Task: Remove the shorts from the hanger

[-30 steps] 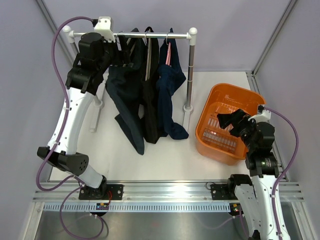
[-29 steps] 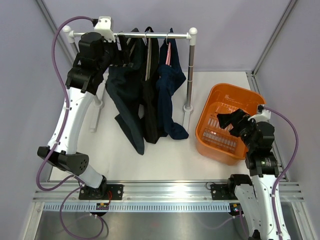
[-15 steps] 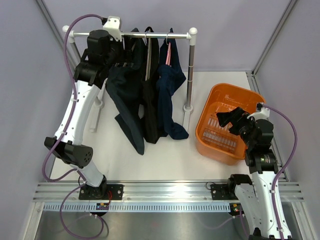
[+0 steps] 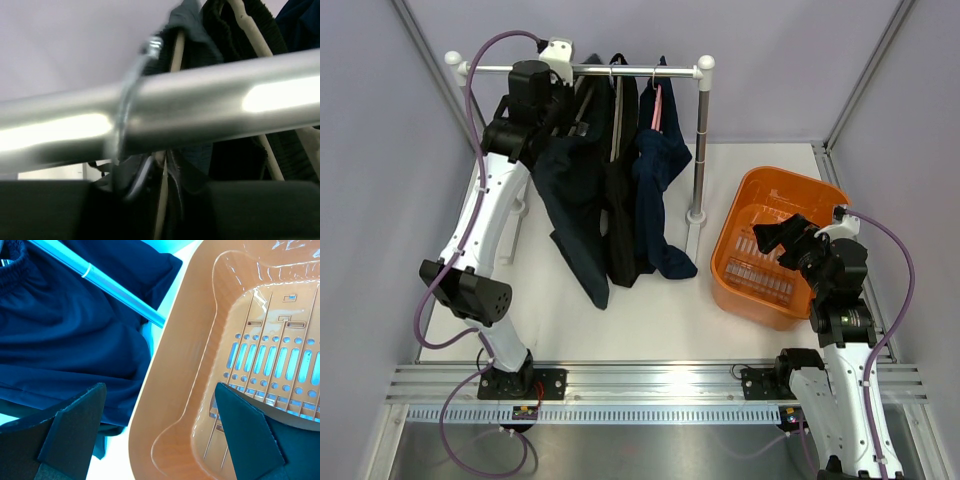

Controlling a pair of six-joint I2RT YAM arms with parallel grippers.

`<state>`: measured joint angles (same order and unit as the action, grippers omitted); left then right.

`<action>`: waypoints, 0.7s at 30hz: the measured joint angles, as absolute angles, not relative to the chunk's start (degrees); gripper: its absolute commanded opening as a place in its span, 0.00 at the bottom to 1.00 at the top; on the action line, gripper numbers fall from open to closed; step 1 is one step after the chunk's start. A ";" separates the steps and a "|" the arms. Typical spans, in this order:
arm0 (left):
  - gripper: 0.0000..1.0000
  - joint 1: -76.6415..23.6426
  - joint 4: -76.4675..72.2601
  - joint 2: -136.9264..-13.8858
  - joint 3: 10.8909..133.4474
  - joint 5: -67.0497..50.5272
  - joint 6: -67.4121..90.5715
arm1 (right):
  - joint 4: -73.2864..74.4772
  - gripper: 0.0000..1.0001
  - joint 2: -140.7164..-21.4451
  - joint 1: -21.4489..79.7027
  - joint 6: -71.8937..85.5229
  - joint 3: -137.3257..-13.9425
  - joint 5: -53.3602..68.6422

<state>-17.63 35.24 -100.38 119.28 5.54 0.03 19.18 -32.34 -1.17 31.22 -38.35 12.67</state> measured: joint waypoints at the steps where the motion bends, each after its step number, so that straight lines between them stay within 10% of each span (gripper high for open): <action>1: 0.07 -17.63 35.31 -100.38 119.59 5.56 -0.10 | 19.20 0.99 -32.34 -1.17 31.22 -38.35 12.67; 21: 0.00 -17.63 39.48 -95.46 121.62 6.28 1.39 | 19.20 1.00 -33.21 -1.17 31.05 -38.46 13.21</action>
<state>-17.63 39.48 -95.46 121.62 6.28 1.39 19.20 -33.21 -1.17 31.05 -38.46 13.21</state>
